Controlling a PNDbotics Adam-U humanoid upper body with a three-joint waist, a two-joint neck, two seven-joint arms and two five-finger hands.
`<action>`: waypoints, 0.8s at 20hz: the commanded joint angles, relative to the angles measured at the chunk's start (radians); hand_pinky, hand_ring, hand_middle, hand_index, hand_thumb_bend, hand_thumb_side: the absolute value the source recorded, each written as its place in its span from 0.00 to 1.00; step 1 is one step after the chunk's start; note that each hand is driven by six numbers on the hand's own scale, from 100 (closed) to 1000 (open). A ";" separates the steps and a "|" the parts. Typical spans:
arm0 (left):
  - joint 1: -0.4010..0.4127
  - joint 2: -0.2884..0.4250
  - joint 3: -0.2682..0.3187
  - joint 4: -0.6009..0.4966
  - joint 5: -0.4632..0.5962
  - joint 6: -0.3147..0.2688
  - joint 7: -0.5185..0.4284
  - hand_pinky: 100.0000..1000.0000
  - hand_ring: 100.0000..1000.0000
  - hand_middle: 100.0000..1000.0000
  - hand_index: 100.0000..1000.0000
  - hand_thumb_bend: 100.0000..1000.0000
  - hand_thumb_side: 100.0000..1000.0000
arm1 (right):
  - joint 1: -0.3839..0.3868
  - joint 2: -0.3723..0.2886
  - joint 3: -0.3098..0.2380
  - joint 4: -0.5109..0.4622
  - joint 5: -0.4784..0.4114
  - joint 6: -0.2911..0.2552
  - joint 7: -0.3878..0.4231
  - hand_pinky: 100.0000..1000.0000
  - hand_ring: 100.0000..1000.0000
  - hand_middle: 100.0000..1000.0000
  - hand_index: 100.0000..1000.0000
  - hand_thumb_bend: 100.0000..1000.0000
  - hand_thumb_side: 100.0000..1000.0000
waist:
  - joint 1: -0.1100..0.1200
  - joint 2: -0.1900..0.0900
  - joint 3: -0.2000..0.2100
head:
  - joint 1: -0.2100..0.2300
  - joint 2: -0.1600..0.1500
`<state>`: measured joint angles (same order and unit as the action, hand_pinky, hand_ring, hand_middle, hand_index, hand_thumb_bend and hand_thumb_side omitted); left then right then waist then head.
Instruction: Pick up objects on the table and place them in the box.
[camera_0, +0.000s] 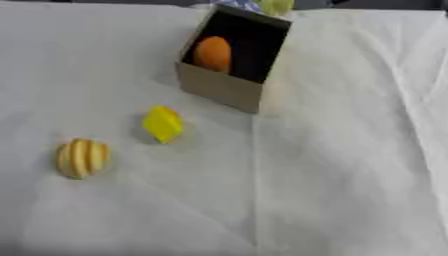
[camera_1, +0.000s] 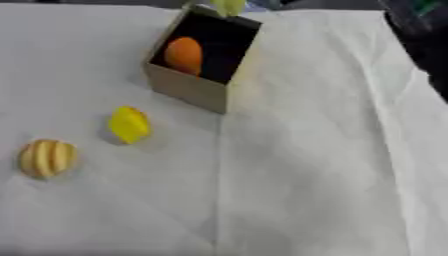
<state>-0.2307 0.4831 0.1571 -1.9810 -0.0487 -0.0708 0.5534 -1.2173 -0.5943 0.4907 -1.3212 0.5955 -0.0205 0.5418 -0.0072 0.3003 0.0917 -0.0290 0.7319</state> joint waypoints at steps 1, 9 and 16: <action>-0.017 0.016 -0.001 -0.019 0.001 -0.002 -0.007 0.75 0.63 0.59 0.77 0.25 0.50 | -0.031 0.046 -0.007 0.101 0.041 -0.026 -0.005 0.86 0.78 0.65 0.74 0.00 0.00 | 0.008 -0.021 0.006 | -0.012 0.001; -0.028 0.016 -0.006 -0.019 0.005 -0.002 -0.014 0.75 0.63 0.59 0.77 0.25 0.50 | -0.034 0.124 -0.023 0.255 0.094 -0.104 -0.045 0.88 0.83 0.74 0.86 0.00 0.17 | 0.017 -0.014 0.022 | -0.030 -0.002; -0.028 0.014 -0.006 -0.019 0.007 -0.002 -0.016 0.75 0.63 0.59 0.77 0.26 0.50 | -0.048 0.143 -0.020 0.266 0.125 -0.182 0.012 0.94 0.98 0.88 0.97 0.24 0.24 | 0.017 -0.015 0.024 | -0.031 -0.002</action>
<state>-0.2484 0.4829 0.1458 -1.9815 -0.0447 -0.0722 0.5408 -1.2375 -0.4428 0.4803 -1.0536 0.7040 -0.1907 0.5440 0.0056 0.3041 0.1139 -0.0585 0.7319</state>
